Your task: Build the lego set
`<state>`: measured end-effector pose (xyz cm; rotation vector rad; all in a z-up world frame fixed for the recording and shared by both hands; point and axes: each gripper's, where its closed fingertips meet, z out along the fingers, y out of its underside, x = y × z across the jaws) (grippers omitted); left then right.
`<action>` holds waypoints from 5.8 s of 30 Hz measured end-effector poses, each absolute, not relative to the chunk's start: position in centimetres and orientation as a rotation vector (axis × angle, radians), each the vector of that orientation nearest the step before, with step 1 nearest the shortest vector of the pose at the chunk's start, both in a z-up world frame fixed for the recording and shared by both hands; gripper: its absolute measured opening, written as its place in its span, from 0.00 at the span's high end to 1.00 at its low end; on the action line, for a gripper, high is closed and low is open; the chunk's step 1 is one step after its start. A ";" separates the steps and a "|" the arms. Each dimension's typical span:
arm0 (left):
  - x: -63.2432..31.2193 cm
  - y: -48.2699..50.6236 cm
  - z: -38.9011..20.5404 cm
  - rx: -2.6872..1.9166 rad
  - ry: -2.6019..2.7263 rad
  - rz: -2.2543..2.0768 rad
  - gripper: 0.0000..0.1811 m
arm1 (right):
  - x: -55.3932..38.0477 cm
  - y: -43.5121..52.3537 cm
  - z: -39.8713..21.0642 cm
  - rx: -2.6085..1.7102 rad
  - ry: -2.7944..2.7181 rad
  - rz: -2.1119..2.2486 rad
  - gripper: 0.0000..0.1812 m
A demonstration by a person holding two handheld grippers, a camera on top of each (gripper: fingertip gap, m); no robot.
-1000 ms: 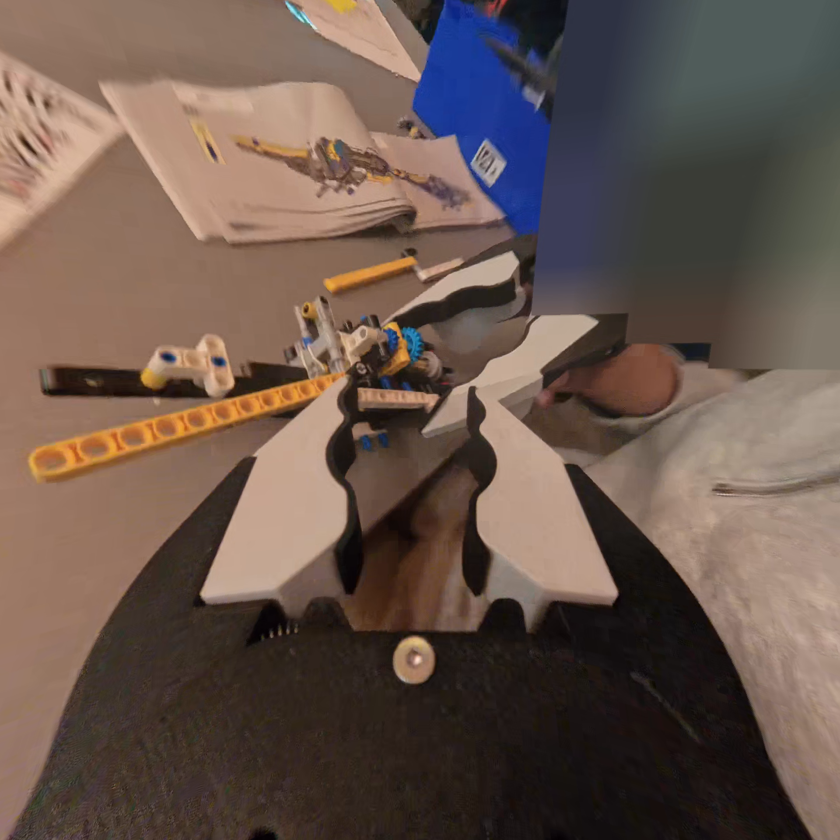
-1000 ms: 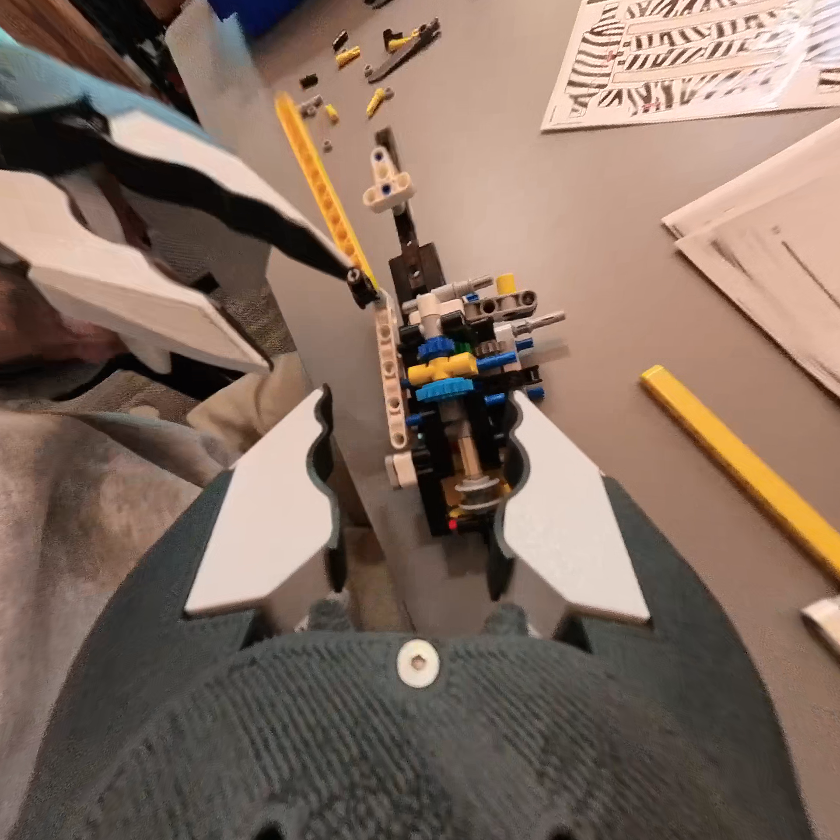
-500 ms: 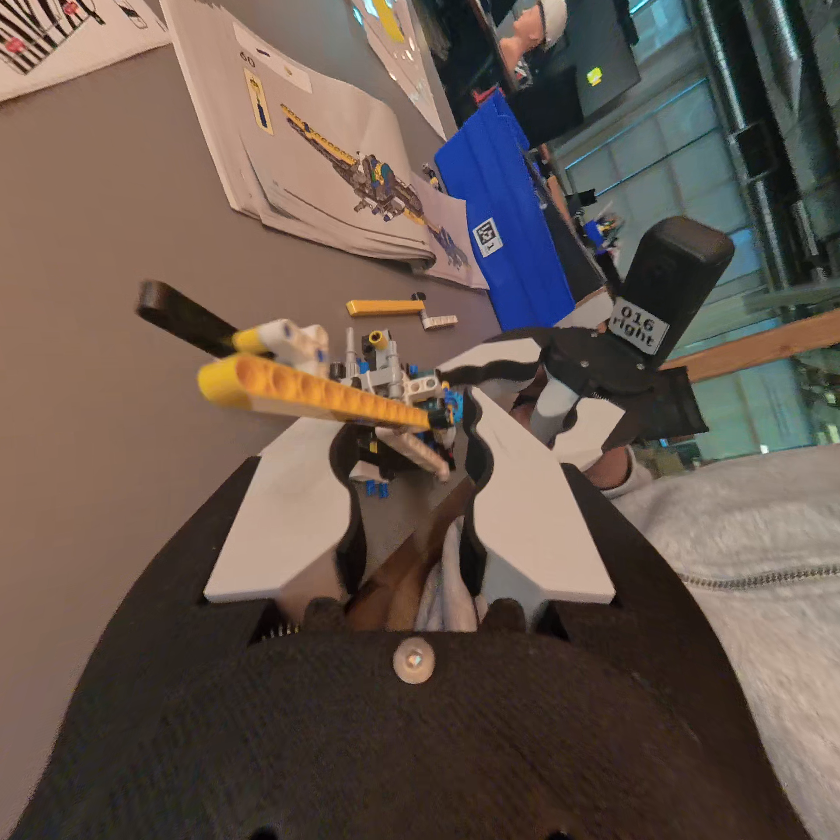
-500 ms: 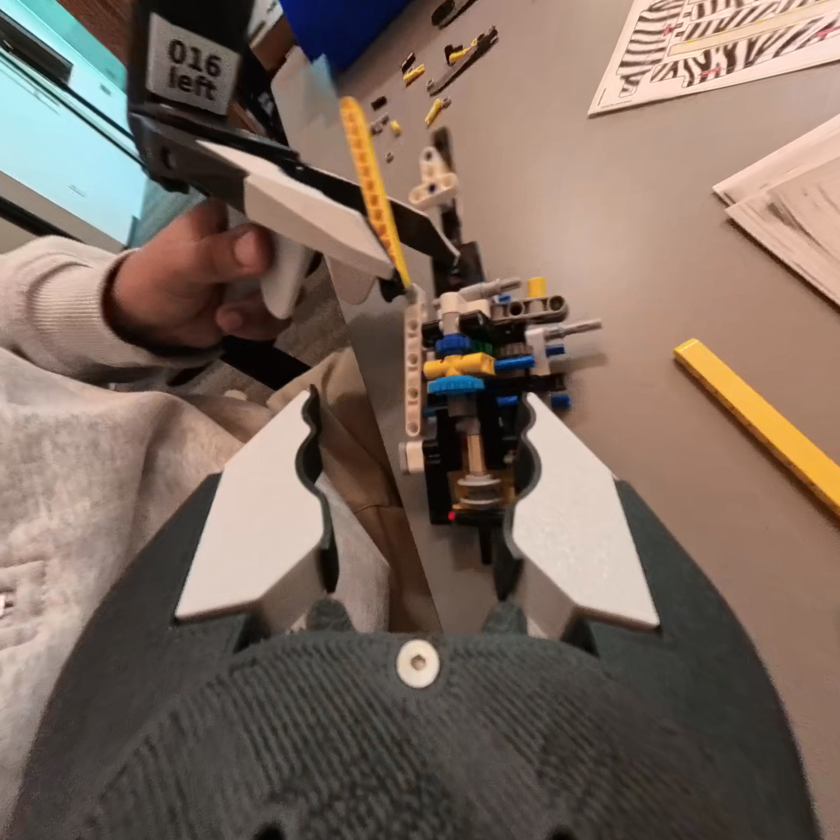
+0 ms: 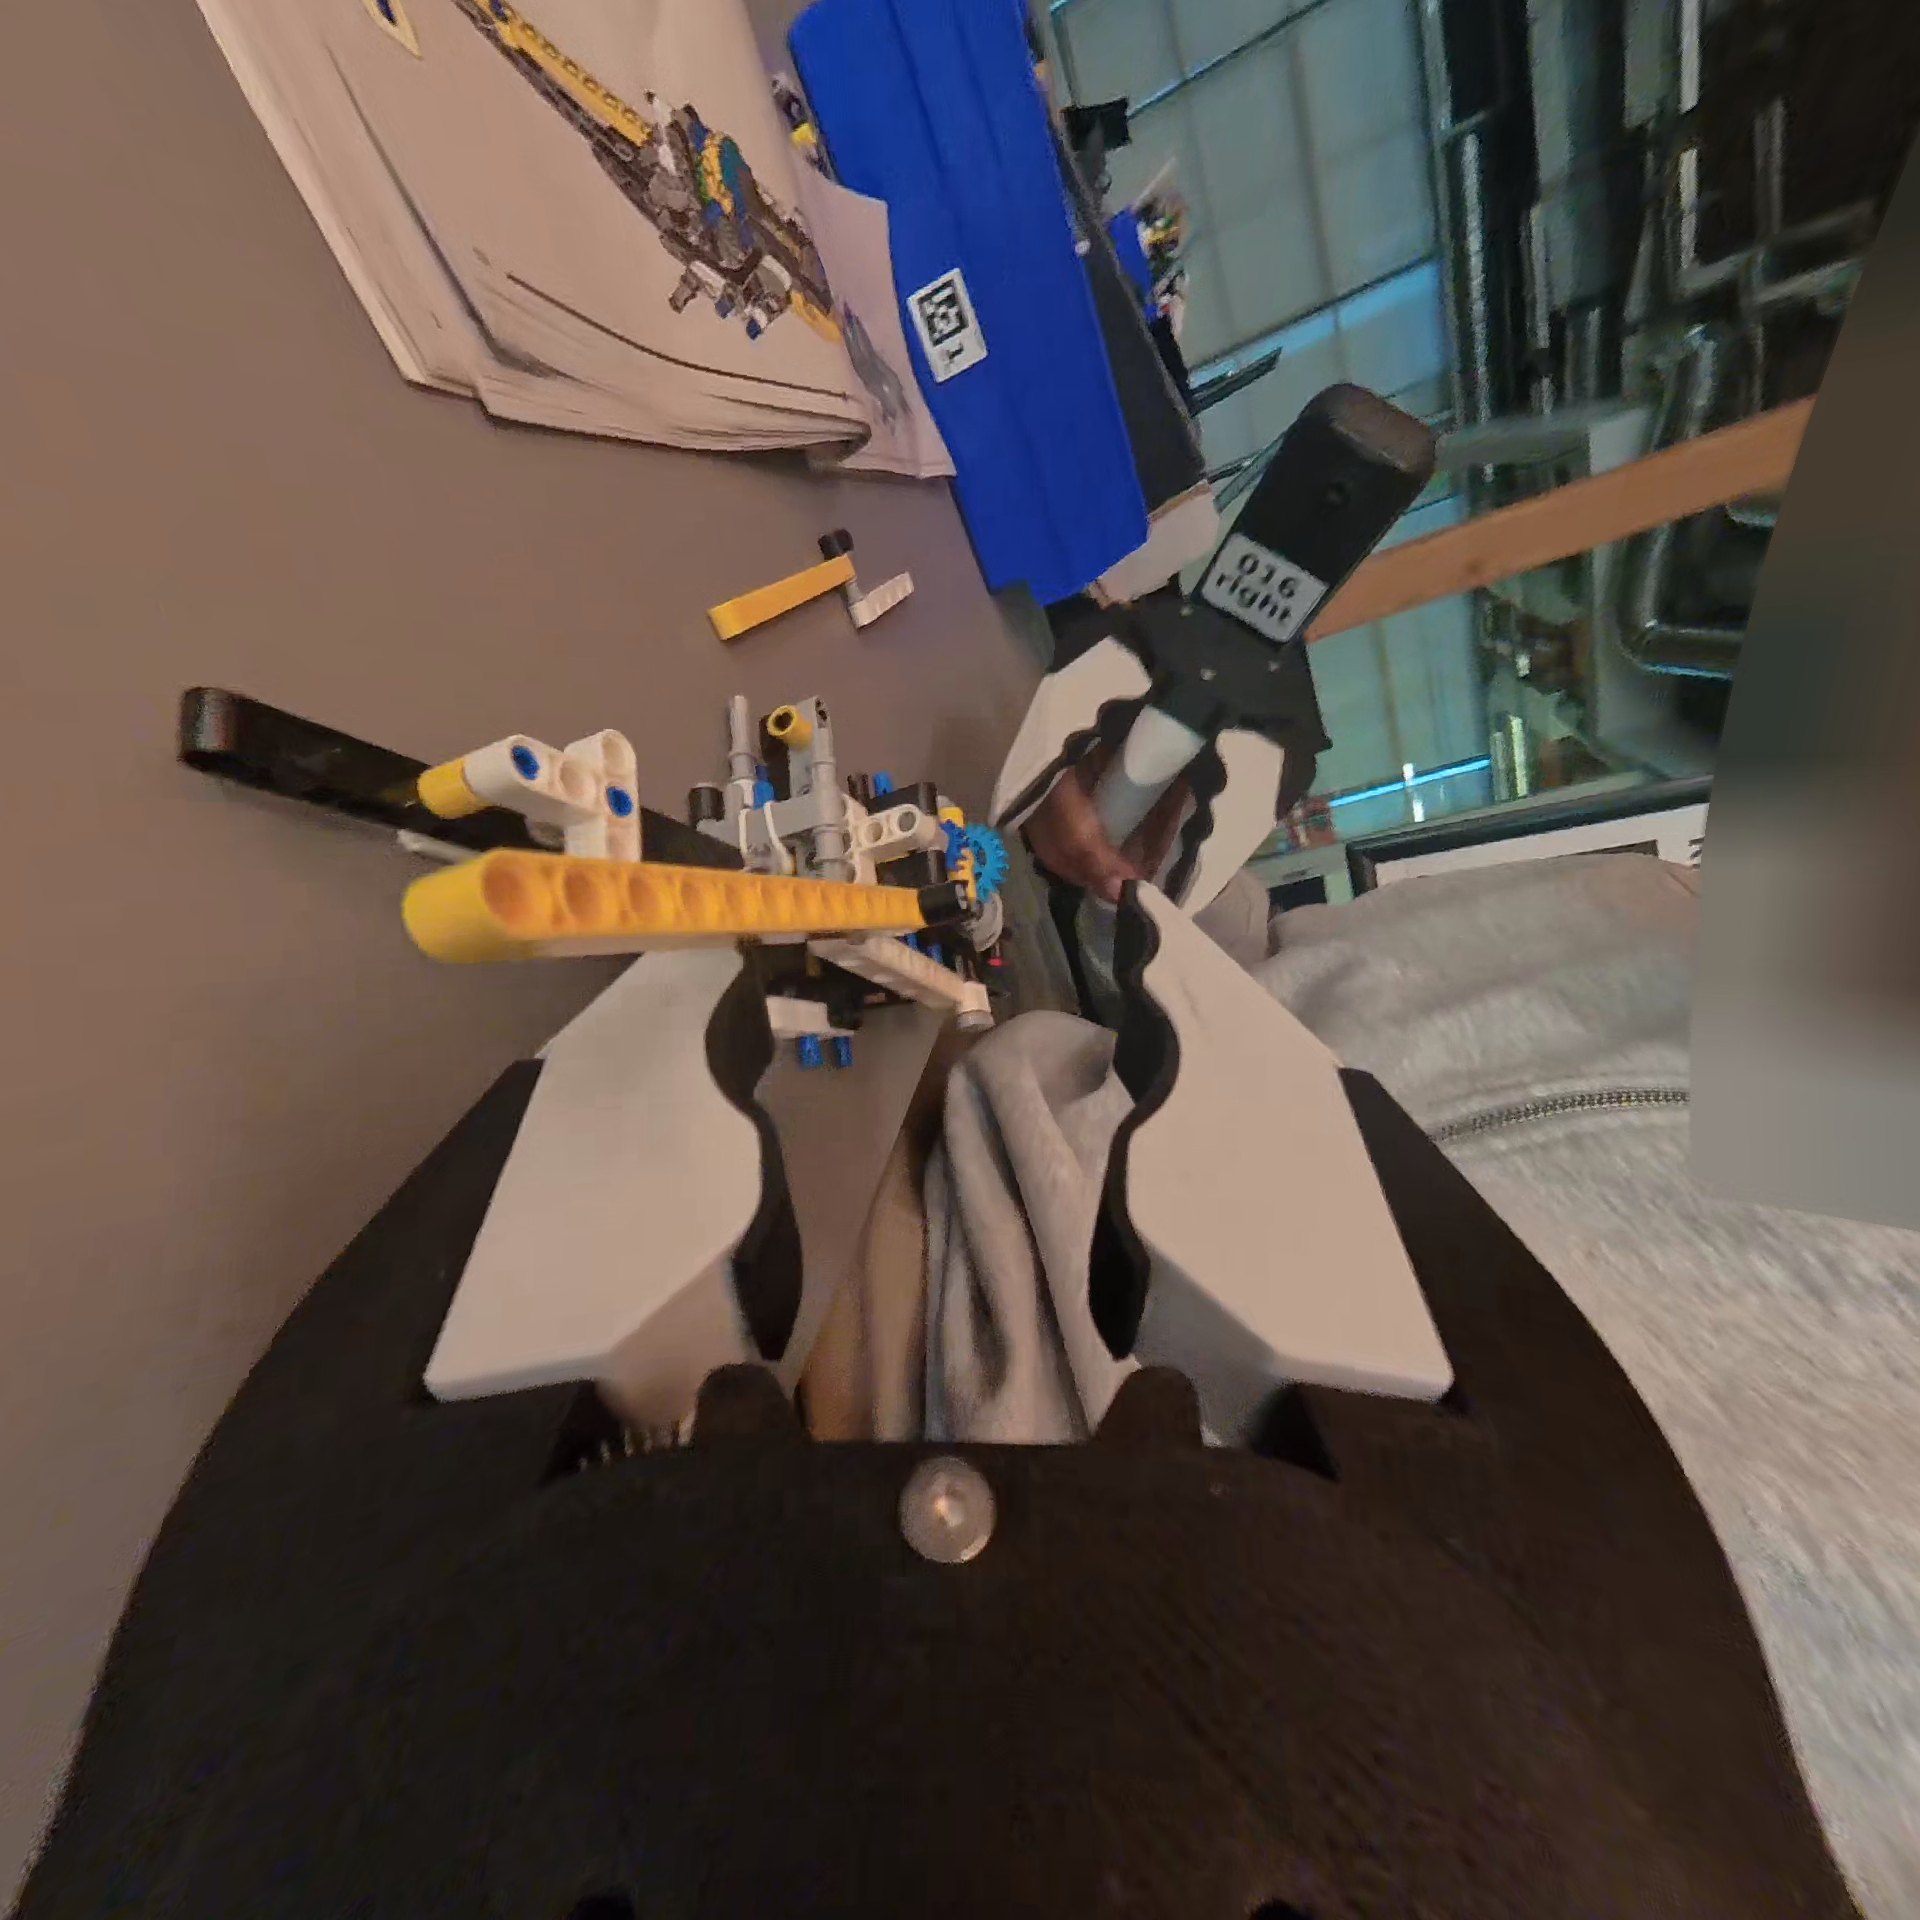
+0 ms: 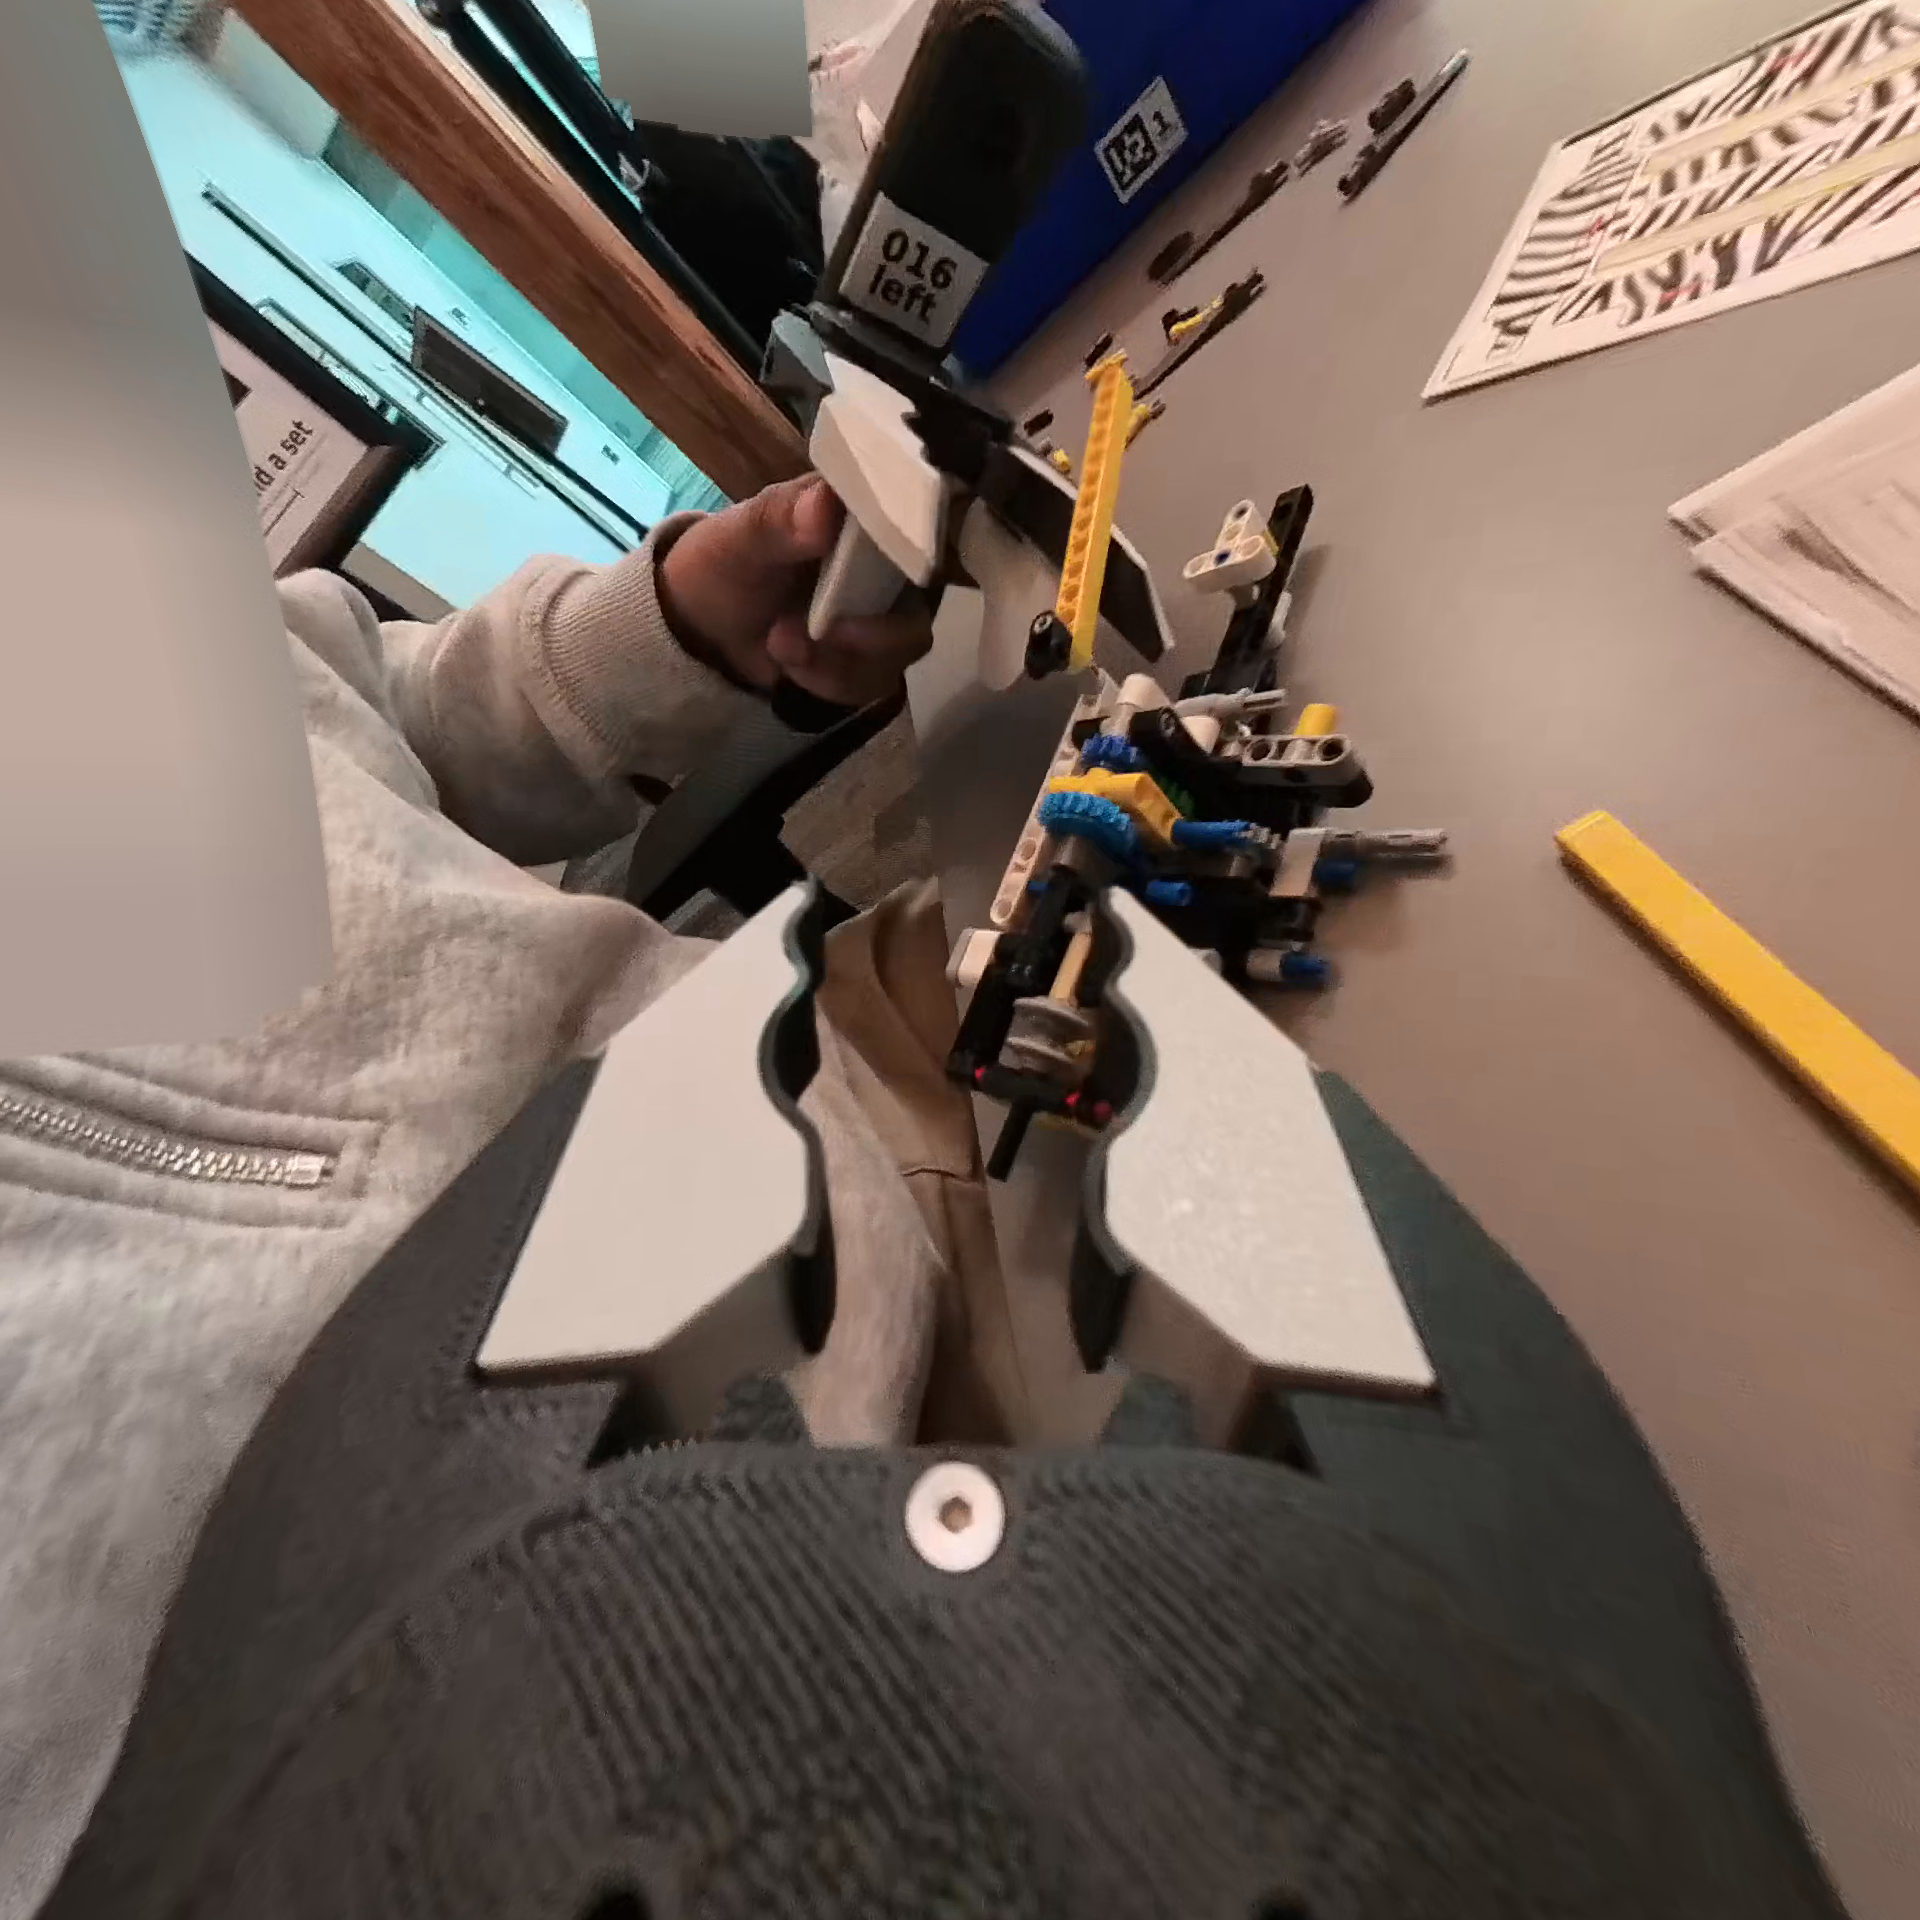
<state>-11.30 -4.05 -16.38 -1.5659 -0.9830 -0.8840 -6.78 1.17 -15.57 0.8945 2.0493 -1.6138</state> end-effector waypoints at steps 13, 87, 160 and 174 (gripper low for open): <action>-5.3 -2.1 -17.6 -1.391 -1.206 -0.913 0.80 | -8.2 2.0 -19.6 0.949 2.287 -1.436 0.85; -10.8 -1.9 -19.3 -1.073 -1.402 -1.012 0.98 | -9.4 -1.0 -20.1 1.097 1.862 -1.401 0.95; -10.4 -1.2 -19.2 -1.209 -1.289 -1.092 0.97 | -11.1 1.4 -19.3 1.099 1.836 -1.380 0.99; -10.1 -0.7 -18.7 -1.221 -1.258 -1.105 0.97 | -11.4 1.9 -19.4 1.095 1.900 -1.399 1.00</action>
